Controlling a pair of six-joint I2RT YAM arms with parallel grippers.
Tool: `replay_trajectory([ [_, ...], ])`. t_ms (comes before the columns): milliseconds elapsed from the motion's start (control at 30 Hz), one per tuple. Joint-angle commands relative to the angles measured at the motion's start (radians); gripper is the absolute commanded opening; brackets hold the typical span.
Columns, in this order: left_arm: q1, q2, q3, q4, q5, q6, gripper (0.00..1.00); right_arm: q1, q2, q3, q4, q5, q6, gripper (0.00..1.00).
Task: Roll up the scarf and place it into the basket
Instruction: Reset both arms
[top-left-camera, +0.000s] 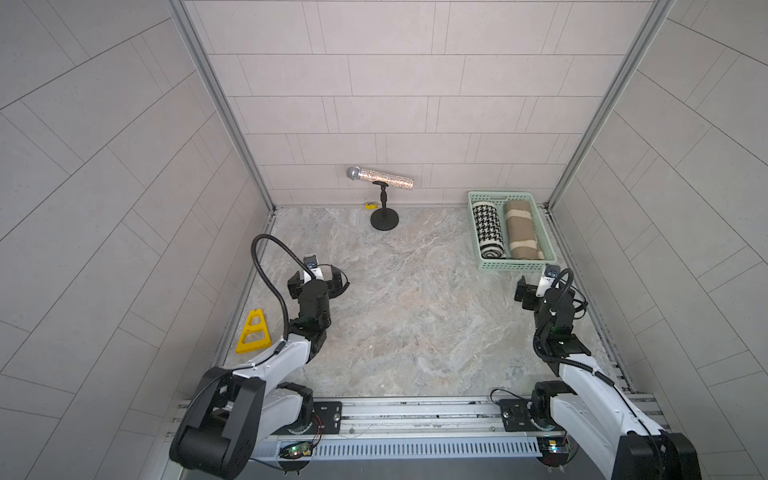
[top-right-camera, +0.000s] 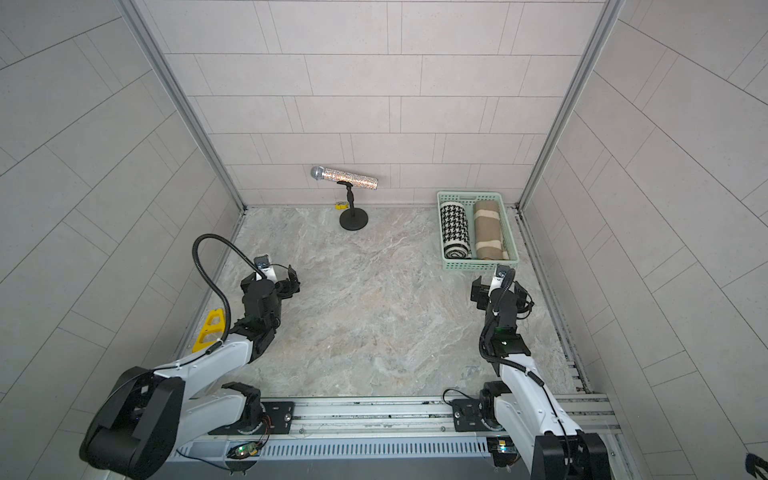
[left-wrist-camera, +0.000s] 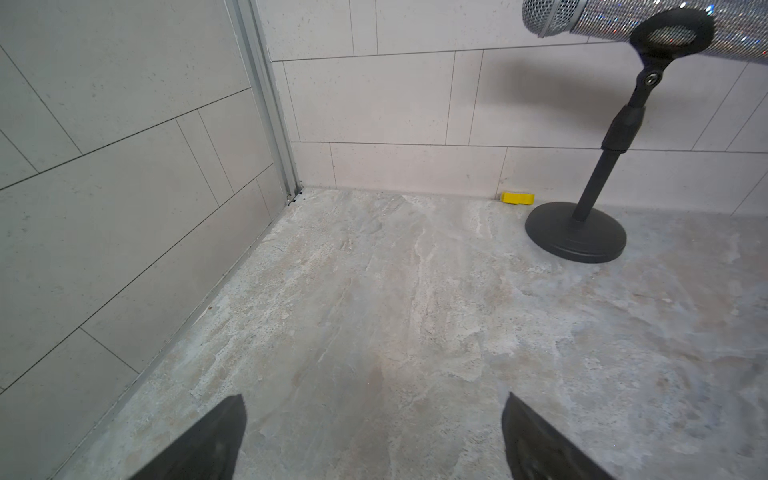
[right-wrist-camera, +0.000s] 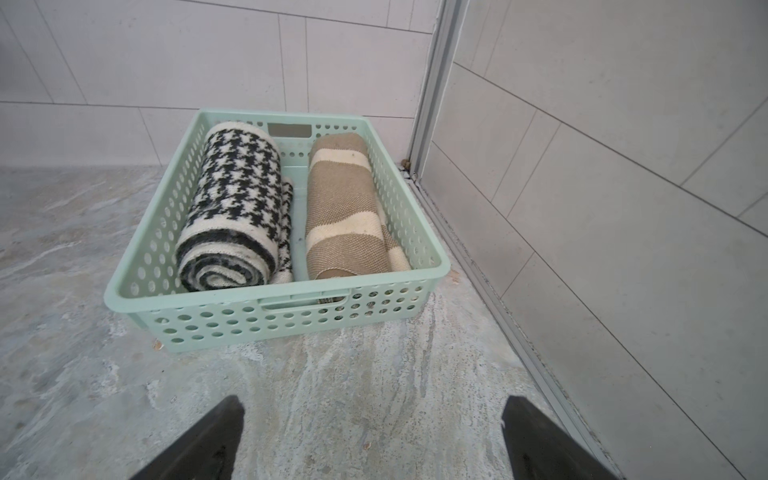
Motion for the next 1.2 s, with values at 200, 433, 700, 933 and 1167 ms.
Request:
replay_trajectory([
  [200,0.065,0.159,-0.079,0.294,0.125,0.119,1.0,0.041,0.083,-0.007,0.123,0.004,-0.045,1.0],
  [433,0.107,0.247,-0.079,0.387,0.206,0.105,1.0,0.046,0.122,-0.007,0.148,-0.012,-0.026,1.0],
  [700,0.168,0.334,-0.044,0.402,0.291,0.065,1.0,0.046,0.157,-0.014,0.183,-0.012,-0.032,1.0],
  [933,0.239,0.37,0.076,0.202,0.563,0.077,1.0,0.045,0.269,-0.034,0.332,-0.057,-0.003,1.0],
  [1167,0.288,0.408,0.069,0.279,0.648,0.05,1.0,0.045,0.377,-0.035,0.457,-0.047,0.038,1.0],
])
